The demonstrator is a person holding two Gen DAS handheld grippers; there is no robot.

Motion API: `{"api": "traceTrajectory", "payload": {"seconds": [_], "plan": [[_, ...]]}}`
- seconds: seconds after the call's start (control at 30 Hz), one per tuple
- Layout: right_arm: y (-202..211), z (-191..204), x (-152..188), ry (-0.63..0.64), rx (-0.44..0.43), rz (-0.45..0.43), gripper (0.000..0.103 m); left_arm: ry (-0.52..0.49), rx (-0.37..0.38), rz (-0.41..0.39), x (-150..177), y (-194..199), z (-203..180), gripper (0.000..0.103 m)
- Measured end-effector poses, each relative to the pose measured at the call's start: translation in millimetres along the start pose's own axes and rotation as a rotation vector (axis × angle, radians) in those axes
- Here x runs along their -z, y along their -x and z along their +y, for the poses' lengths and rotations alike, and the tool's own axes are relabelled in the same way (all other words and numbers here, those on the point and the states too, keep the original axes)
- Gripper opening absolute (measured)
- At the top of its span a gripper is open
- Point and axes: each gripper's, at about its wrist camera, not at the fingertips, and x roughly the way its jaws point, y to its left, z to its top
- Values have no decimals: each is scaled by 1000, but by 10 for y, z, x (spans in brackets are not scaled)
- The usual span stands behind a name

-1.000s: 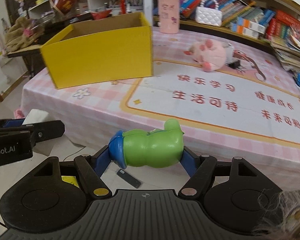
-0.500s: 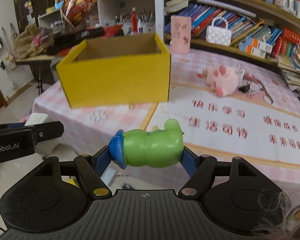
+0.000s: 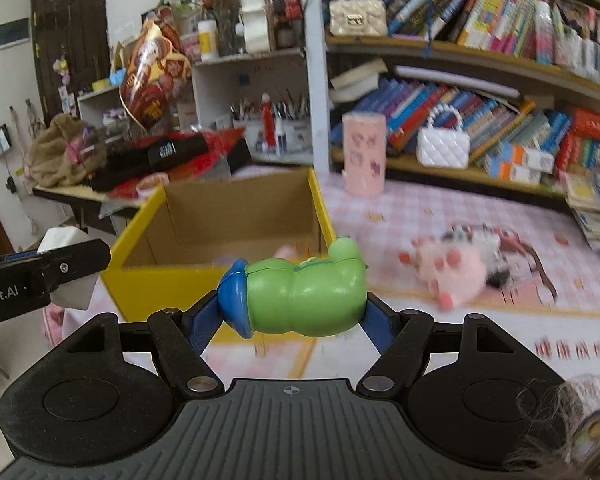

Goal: Organize objects

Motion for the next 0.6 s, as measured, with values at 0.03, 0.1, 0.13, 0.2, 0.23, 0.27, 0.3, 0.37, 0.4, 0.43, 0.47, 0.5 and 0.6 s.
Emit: {"api": "traceTrajectory", "payload": {"seconds": [0.03,0.1,0.13,0.2,0.23,0.27,0.3,0.37,0.4,0.43,0.47,0.5,0.6], "plan": [[-42,0,-56,6,-6,-8,71,0,-6,-3,-40,-52,9,45],[-161,-6,-165,22,-14,-22,71,-7,-22,-1,-104,-190,13,45],[-224,-11,-210,29,-17,-26,71,-12,-32,5,-122,-263,16,45],[-380,-29,-298,35,-25,-32,71,-17,-48,25,-139,-450,27,45],[-484,-44,-340,35,-29,-33,71,-23,-56,39,-126,-540,30,45],[-575,-61,-372,34,-31,-27,71,-34,-69,57,-125,-658,29,45],[-696,-74,-414,32,-34,-15,71,-45,-79,72,-121,-755,24,45],[-936,-92,-502,37,-50,11,71,-66,-97,97,-113,-953,15,45],[-1057,-88,-547,47,-58,25,71,-71,-105,108,-109,-1030,9,45],[-1175,-80,-597,60,-64,35,71,-77,-111,118,-105,-1098,7,45],[-1297,-63,-646,76,-74,48,71,-84,-119,130,-96,-1165,-1,45],[-1406,-44,-688,95,-82,61,71,-93,-130,147,-90,-1238,-13,45],[-1705,49,-780,168,-80,87,71,-115,-152,194,-61,-1409,-36,45]]}}
